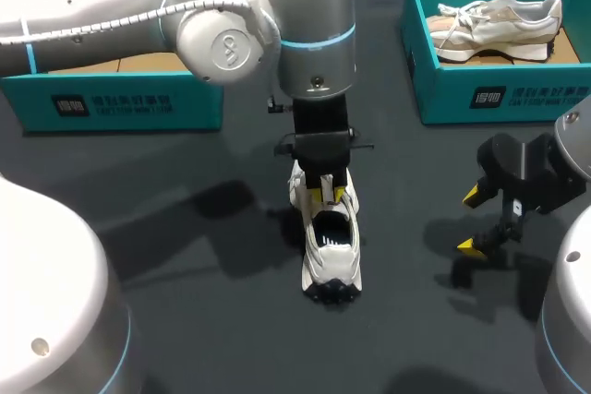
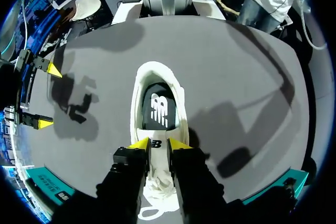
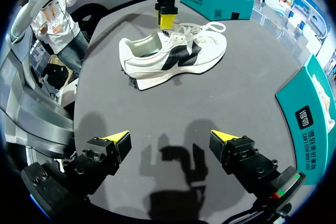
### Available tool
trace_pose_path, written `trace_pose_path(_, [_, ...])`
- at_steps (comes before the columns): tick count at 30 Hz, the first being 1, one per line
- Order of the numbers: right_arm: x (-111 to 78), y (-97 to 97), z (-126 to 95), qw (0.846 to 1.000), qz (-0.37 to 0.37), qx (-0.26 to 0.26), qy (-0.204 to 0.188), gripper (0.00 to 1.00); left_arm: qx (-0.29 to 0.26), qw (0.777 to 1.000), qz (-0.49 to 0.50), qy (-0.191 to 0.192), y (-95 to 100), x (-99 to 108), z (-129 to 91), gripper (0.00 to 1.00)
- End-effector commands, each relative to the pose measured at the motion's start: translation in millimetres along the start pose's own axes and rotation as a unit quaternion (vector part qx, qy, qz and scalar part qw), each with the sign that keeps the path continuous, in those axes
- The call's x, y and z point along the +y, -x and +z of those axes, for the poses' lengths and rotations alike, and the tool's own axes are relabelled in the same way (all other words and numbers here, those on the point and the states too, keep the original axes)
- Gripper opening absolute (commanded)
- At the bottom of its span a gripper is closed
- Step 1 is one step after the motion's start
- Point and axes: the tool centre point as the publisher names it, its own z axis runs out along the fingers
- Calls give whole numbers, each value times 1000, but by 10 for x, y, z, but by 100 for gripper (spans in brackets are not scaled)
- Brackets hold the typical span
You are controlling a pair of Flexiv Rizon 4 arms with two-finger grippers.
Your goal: Take the shoe out of the shoebox, open the shoe tongue, remove and reinsert the insole, then place the shoe into the shoebox
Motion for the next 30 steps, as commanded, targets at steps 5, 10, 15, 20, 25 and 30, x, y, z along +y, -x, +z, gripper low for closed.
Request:
trace_pose_path(5, [-8,-24,-6,1000,0,-2,0,100,30,999,-4,-13,75,-41,434,20])
trace_pose_path(10, [-8,-24,-6,1000,0,-2,0,100,3,1000,5,11,26,-99,146,20])
trace_pose_path(15, [-8,-24,-6,1000,0,-2,0,100,-3,1000,10,18,47,-139,116,20])
trace_pose_path(20, [-8,-24,-6,1000,0,-2,0,100,22,1000,5,2,80,-145,390,20])
trace_pose_path(25, [-8,-24,-6,1000,0,-2,0,100,20,1000,9,9,59,-213,347,20])
trace_pose_path(30, [-8,-24,-6,1000,0,-2,0,100,-9,999,15,36,20,-307,23,23])
